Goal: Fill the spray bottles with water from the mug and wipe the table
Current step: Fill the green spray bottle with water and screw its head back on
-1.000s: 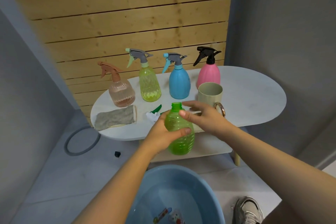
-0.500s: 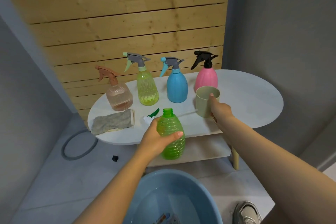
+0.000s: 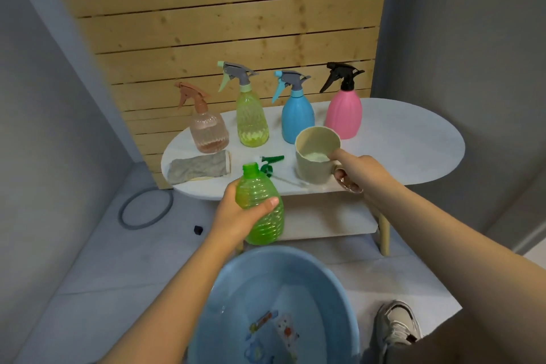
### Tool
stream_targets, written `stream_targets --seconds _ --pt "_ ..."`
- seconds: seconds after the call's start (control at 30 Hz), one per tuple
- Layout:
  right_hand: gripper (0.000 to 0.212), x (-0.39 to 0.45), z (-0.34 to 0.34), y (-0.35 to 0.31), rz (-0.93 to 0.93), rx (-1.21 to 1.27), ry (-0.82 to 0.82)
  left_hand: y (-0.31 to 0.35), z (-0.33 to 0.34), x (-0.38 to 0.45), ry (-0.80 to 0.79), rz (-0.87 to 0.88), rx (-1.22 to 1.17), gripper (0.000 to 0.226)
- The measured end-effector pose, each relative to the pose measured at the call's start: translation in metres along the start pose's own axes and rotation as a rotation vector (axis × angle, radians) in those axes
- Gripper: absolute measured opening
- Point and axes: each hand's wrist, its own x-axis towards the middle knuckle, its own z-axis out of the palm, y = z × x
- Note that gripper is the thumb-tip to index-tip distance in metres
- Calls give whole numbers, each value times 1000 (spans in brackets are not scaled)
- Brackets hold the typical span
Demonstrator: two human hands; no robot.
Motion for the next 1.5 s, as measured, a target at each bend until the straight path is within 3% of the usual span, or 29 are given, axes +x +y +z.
stream_targets --seconds 0.1,0.2,0.37,0.6,0.73,0.83,1.0,1.13,1.23,1.4,1.5 --pt "41 -34 11 14 -29 -30 -38 -24 -9 -18 95 -39 -61 63" --pt "47 -54 30 41 -62 -117 -35 -62 -3 -42 156 -133 -80 86" --pt "44 -48 58 80 -19 -177 -76 -104 13 -49 113 -241 -133 69" --pt "44 -28 75 117 17 -200 -36 -127 14 -40 165 -149 -79 70" --pt "46 -17 90 162 82 -382 -112 -158 15 -48 175 -147 -1 71" --pt "50 -11 108 196 102 -670 -173 -196 21 -56 180 -198 88 72" --pt "54 -10 141 231 -28 -1108 -283 -255 32 -63 203 -301 193 64" --pt "43 -10 163 262 -219 -1436 -263 -285 36 -70 196 -349 265 50" --pt "29 -8 176 283 -302 -1646 -271 -299 38 -75 200 -436 252 67" --pt "18 -5 184 306 -475 -1661 -288 -315 40 -81 221 -479 201 81" --pt "23 -7 191 313 -496 -1613 -375 -323 40 -84 275 -460 177 85"
